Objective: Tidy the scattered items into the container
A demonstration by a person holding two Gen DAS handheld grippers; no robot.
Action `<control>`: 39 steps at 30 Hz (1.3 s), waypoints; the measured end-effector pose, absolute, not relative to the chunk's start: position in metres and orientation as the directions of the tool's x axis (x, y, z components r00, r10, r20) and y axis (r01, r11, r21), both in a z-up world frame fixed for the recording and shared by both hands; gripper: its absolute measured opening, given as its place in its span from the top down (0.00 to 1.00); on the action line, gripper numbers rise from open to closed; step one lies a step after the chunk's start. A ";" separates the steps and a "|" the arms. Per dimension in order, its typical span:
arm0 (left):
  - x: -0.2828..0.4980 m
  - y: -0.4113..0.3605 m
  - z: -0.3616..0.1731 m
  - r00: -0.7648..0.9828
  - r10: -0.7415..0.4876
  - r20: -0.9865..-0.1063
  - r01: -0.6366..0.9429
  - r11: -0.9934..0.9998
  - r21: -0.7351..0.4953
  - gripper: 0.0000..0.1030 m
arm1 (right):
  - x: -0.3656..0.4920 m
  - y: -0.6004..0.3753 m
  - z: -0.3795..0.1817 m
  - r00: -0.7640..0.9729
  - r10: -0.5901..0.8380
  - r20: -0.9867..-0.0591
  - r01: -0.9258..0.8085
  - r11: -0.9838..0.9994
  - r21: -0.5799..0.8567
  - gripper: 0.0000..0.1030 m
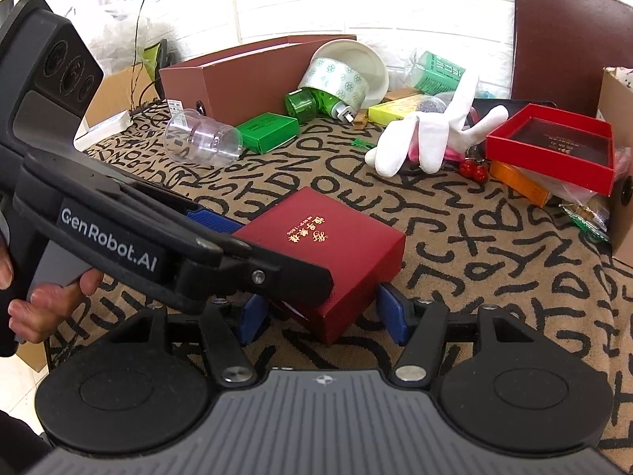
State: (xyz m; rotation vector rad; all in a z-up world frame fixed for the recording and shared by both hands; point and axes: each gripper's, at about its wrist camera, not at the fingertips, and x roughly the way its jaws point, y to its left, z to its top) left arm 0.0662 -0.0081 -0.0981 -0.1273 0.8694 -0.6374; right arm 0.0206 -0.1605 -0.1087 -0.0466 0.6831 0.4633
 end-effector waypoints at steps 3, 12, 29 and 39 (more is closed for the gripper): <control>0.067 -0.008 -0.098 0.481 -0.563 -0.672 0.464 0.814 -0.350 0.20 | 0.022 -0.160 -0.109 0.679 0.392 -0.621 -0.422 0.900 0.106 0.36; 0.060 -0.008 -0.092 0.508 -0.529 -0.680 0.451 0.836 -0.313 0.24 | 0.020 -0.154 -0.103 0.669 0.390 -0.633 -0.427 0.898 0.101 0.39; 0.056 0.033 -0.021 0.687 -0.473 -0.551 0.398 0.880 -0.259 0.25 | 0.035 -0.116 -0.037 0.728 0.442 -0.524 -0.503 0.864 0.030 0.41; 0.108 0.078 0.032 0.804 -0.382 -0.456 0.316 0.924 -0.216 0.25 | 0.105 -0.077 0.010 0.751 0.501 -0.430 -0.559 0.829 -0.010 0.41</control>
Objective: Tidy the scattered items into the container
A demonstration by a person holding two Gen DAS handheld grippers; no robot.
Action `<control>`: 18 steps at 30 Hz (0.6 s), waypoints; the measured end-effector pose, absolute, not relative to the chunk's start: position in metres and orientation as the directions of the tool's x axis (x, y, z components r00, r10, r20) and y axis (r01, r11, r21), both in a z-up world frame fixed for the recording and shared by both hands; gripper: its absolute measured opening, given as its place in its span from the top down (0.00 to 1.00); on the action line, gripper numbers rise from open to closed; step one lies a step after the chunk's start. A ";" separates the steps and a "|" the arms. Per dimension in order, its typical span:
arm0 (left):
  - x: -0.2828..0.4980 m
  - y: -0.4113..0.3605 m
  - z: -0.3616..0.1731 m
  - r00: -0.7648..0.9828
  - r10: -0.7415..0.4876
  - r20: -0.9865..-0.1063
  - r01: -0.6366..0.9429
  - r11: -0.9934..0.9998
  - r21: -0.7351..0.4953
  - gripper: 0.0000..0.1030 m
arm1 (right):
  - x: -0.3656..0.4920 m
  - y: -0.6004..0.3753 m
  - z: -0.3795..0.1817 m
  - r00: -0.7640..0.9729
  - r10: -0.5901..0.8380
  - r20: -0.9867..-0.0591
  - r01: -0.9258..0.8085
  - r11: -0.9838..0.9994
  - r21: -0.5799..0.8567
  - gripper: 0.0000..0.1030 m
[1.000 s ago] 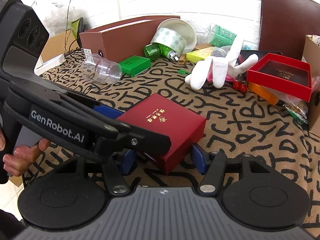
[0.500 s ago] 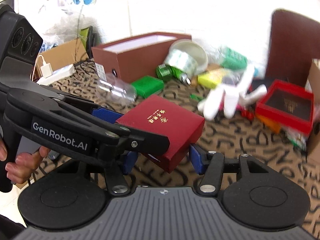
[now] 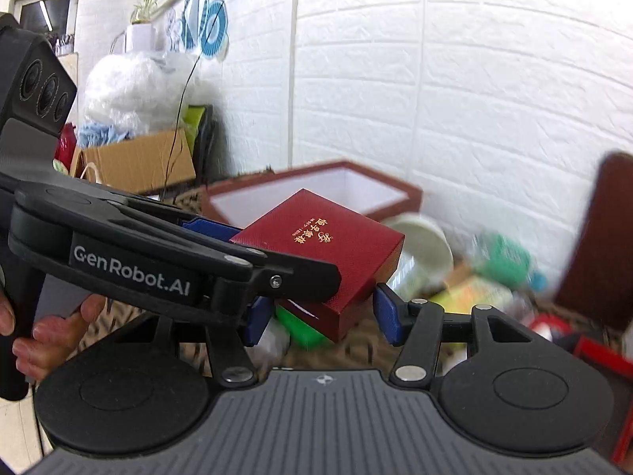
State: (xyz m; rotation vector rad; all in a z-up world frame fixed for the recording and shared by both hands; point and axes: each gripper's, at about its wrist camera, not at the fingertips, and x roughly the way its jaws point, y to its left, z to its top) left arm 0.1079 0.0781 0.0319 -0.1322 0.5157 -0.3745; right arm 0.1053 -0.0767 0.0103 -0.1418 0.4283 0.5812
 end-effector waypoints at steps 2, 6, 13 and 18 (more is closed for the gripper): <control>0.124 0.087 0.039 0.820 -0.365 -0.441 0.305 0.930 -0.203 0.25 | 0.124 -0.068 0.016 0.751 0.512 -0.416 -0.565 0.825 -0.003 0.41; 0.164 0.104 0.049 0.836 -0.338 -0.431 0.282 0.940 -0.190 0.25 | 0.165 -0.051 0.025 0.747 0.529 -0.402 -0.575 0.818 0.008 0.41; 0.236 0.142 0.050 0.846 -0.331 -0.419 0.262 0.941 -0.215 0.25 | 0.236 -0.025 0.030 0.743 0.534 -0.403 -0.577 0.817 0.020 0.41; 0.287 0.162 0.035 0.830 -0.341 -0.441 0.248 0.935 -0.255 0.25 | 0.284 -0.011 0.017 0.733 0.527 -0.430 -0.565 0.824 0.048 0.41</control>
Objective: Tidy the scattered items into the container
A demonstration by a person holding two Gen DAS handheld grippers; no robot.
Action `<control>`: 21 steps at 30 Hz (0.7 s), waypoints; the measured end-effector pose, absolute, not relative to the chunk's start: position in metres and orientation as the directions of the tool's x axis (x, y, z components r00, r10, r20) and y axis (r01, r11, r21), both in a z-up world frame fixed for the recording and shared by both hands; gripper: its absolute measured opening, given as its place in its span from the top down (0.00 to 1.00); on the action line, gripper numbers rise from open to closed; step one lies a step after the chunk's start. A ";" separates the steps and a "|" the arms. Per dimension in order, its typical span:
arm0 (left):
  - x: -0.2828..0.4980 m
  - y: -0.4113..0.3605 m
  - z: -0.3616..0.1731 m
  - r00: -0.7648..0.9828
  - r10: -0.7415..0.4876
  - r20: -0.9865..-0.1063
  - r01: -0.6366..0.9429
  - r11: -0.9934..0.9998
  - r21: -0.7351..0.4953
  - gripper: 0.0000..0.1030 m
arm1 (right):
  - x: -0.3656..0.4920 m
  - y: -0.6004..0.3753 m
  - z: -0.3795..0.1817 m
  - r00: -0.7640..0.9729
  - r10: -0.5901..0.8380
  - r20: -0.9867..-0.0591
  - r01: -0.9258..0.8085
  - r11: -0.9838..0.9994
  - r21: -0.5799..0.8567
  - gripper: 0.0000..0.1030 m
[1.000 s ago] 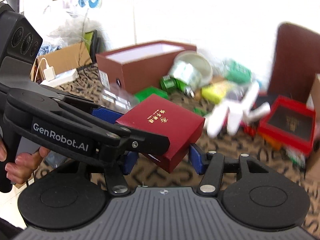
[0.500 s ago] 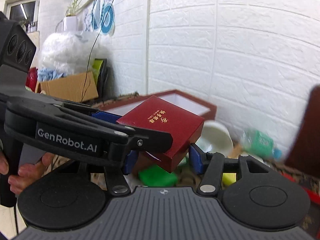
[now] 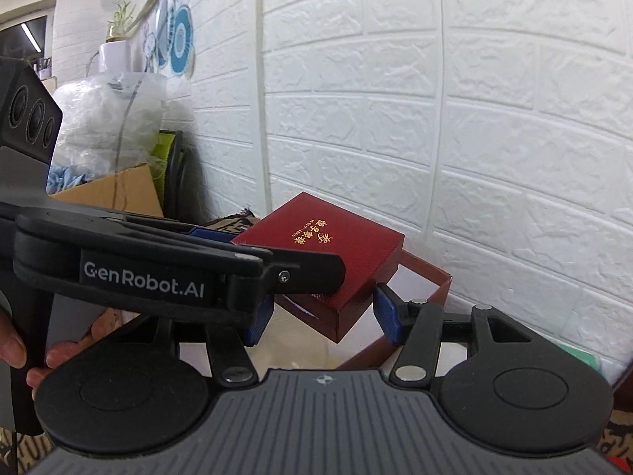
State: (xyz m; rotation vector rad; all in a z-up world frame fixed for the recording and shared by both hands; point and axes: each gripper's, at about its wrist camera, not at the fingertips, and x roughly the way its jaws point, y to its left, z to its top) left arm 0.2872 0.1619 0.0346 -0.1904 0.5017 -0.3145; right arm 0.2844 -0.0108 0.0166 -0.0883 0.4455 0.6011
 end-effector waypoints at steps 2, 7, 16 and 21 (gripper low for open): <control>0.306 0.168 0.025 0.819 -0.344 -0.460 0.240 0.933 -0.270 0.25 | 0.302 -0.006 0.008 0.726 0.520 -0.450 -0.557 0.828 0.058 0.41; 0.342 0.179 0.004 0.800 -0.320 -0.508 0.212 0.942 -0.259 0.25 | 0.339 0.006 -0.011 0.689 0.520 -0.504 -0.549 0.829 0.104 0.41; 0.376 0.205 -0.004 0.778 -0.293 -0.556 0.126 0.939 -0.319 0.17 | 0.371 0.029 -0.021 0.656 0.531 -0.536 -0.560 0.819 0.126 0.39; 0.376 0.202 -0.004 0.760 -0.268 -0.592 0.079 0.942 -0.325 0.00 | 0.364 0.040 -0.017 0.698 0.503 -0.510 -0.567 0.823 0.035 0.07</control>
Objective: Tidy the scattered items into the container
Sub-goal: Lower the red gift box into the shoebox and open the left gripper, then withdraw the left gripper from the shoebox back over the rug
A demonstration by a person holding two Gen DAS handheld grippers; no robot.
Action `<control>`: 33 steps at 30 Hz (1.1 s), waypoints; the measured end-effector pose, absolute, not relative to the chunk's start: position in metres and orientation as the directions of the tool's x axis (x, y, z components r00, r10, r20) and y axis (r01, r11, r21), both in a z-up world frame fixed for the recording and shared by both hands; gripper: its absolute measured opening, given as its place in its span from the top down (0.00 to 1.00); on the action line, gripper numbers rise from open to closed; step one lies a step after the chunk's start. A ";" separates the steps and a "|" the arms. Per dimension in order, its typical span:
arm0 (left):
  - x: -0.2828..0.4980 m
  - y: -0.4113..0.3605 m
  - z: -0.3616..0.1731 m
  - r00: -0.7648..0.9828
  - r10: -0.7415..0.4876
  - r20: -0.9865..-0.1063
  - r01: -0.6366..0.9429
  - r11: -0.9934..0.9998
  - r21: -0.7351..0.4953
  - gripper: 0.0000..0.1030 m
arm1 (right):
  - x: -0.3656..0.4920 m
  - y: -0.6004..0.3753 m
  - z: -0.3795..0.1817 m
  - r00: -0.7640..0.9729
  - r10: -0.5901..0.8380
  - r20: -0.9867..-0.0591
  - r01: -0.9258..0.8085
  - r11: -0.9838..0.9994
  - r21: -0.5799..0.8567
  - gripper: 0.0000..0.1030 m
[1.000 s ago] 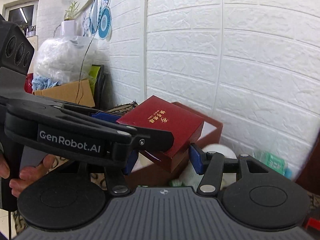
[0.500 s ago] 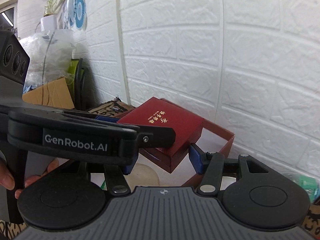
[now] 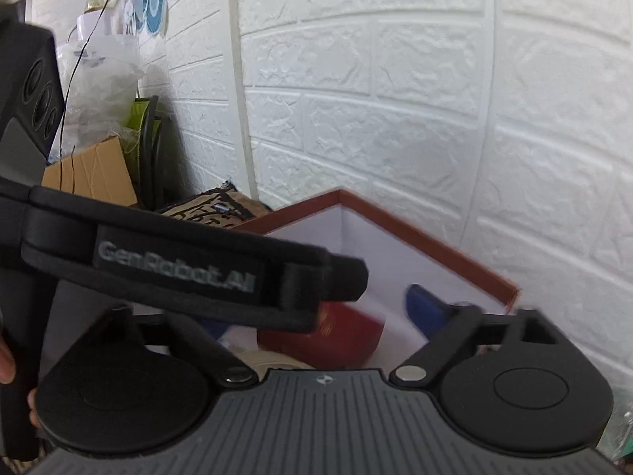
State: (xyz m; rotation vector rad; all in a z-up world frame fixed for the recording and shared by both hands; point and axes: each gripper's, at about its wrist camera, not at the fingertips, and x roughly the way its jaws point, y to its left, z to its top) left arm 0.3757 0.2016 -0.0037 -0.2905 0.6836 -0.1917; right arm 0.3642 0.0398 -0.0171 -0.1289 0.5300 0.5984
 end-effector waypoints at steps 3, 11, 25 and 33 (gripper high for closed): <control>0.375 0.197 -0.007 0.719 -0.270 -0.640 0.068 0.944 -0.322 0.00 | 0.362 0.038 -0.016 0.699 0.494 -0.517 -0.567 0.824 0.021 0.04; 0.358 0.187 -0.003 0.714 -0.242 -0.658 0.058 0.956 -0.288 0.00 | 0.352 0.023 -0.015 0.690 0.478 -0.544 -0.529 0.846 0.072 0.02; 0.298 0.146 0.044 0.765 -0.208 -0.609 0.082 0.970 -0.228 0.00 | 0.295 -0.009 0.025 0.708 0.500 -0.499 -0.528 0.844 0.096 0.01; 0.233 0.111 0.060 0.811 -0.213 -0.545 0.123 0.973 -0.197 0.00 | 0.235 -0.041 0.040 0.704 0.531 -0.471 -0.551 0.827 0.109 0.00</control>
